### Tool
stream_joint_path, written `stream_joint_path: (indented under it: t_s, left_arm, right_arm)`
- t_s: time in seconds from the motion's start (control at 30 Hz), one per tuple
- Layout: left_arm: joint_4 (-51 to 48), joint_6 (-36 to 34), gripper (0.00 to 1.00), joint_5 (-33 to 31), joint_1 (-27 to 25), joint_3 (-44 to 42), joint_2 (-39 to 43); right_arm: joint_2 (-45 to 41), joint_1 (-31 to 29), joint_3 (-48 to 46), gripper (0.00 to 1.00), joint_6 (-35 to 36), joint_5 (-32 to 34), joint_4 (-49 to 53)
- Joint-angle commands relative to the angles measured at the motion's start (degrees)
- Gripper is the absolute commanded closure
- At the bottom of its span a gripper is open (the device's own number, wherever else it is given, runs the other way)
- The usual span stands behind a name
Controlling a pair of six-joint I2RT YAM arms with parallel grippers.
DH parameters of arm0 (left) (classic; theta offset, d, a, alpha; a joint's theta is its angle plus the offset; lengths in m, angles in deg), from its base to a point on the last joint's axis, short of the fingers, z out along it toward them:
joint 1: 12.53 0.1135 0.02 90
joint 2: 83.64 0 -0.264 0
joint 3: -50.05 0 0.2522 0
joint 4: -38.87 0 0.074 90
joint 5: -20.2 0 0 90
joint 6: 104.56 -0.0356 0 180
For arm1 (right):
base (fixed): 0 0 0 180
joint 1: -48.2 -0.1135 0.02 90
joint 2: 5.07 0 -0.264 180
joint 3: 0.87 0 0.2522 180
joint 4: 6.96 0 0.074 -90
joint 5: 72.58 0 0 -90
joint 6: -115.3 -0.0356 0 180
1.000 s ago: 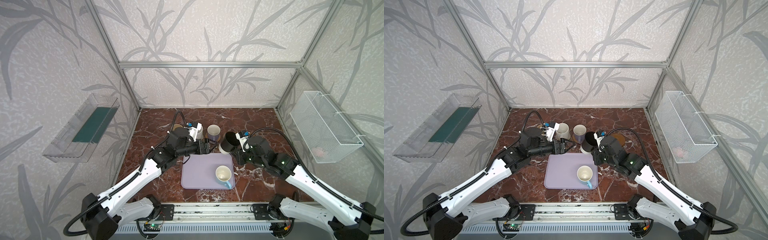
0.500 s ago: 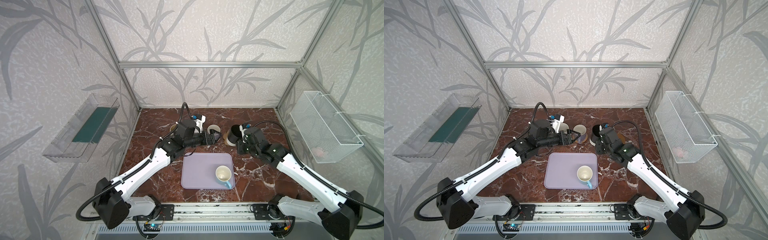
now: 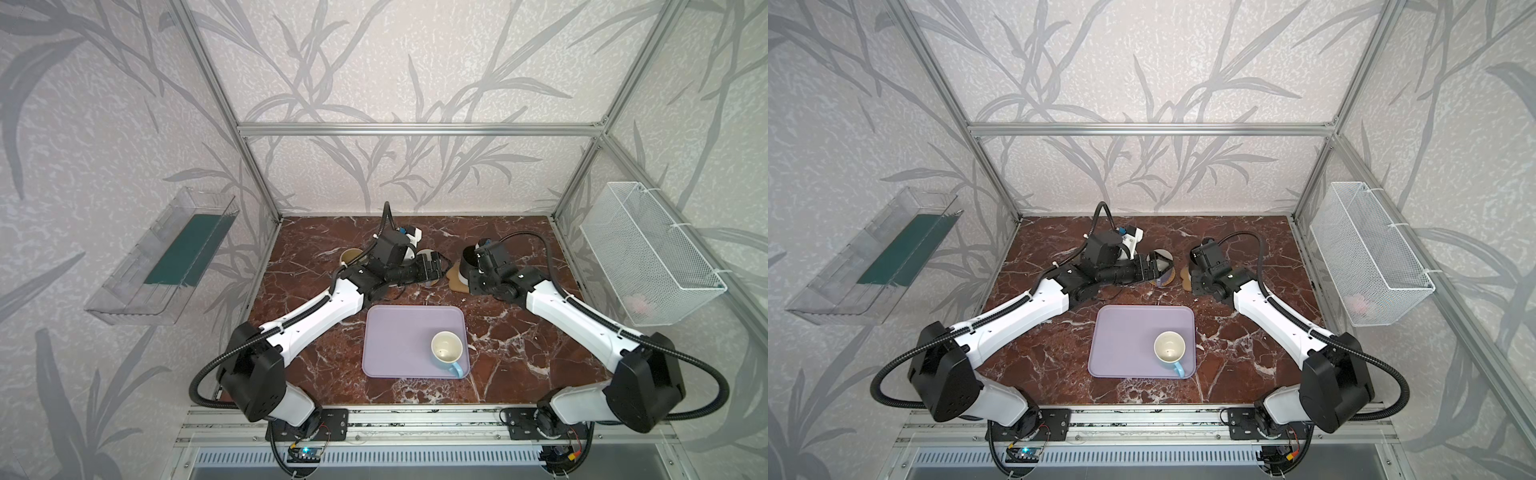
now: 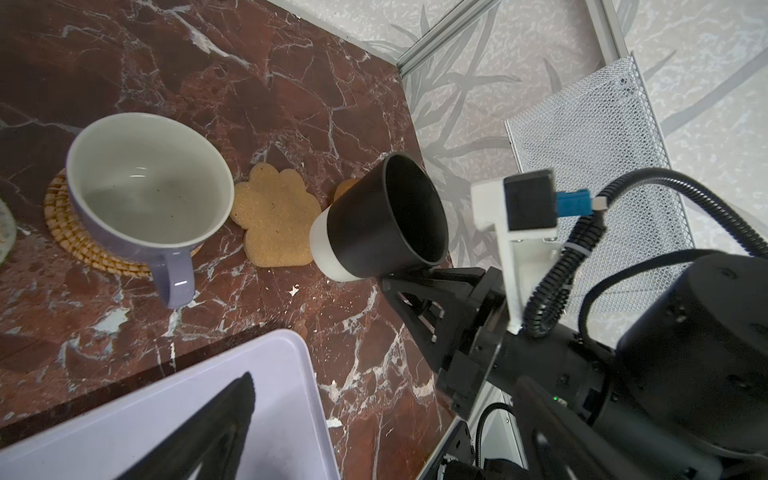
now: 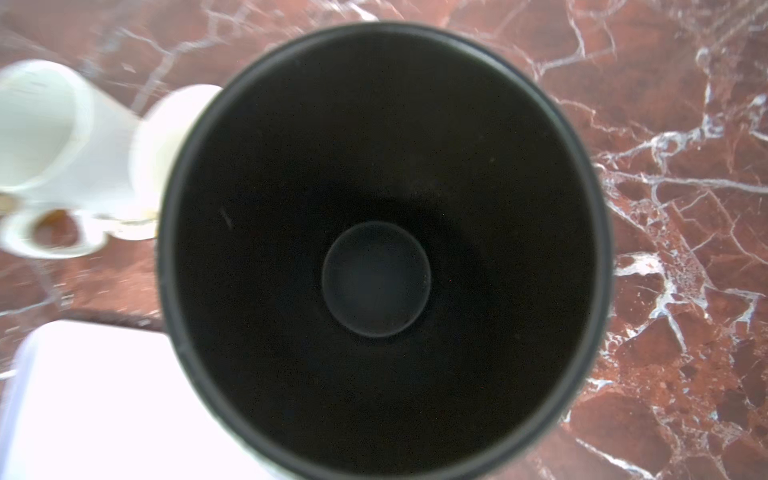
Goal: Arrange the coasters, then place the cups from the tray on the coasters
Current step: 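Carry the black mug with the right gripper toward the paw-shaped cork coaster, then lower the black mug onto the paw-shaped cork coaster with the right gripper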
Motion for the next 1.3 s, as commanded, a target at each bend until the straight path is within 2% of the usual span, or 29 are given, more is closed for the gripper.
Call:
stream_joint_path:
  t_s: [0.0,0.5,0.97,1.27]
  left_arm:
    - [0.28,0.36,0.01,-0.34,0.1,2.27,-1.81]
    - [3.56,2.21,0.01,-0.31,1.57,3.22,-7.69]
    - [4.04,3.26,0.01,-0.16,1.55,2.93,-9.37]
    - [3.8,3.35,0.01,-1.04,1.82,1.96,-8.57]
  right_arm:
    - [2.0,0.45,4.52,1.0,2.58,2.29,-6.05]
    - [12.03,1.84,8.18,1.0,2.52,4.77,-9.36]
    - [16.91,2.02,8.26,1.0,1.95,4.44,-10.49]
    - [16.8,2.02,4.81,1.0,-0.14,4.15,-11.0]
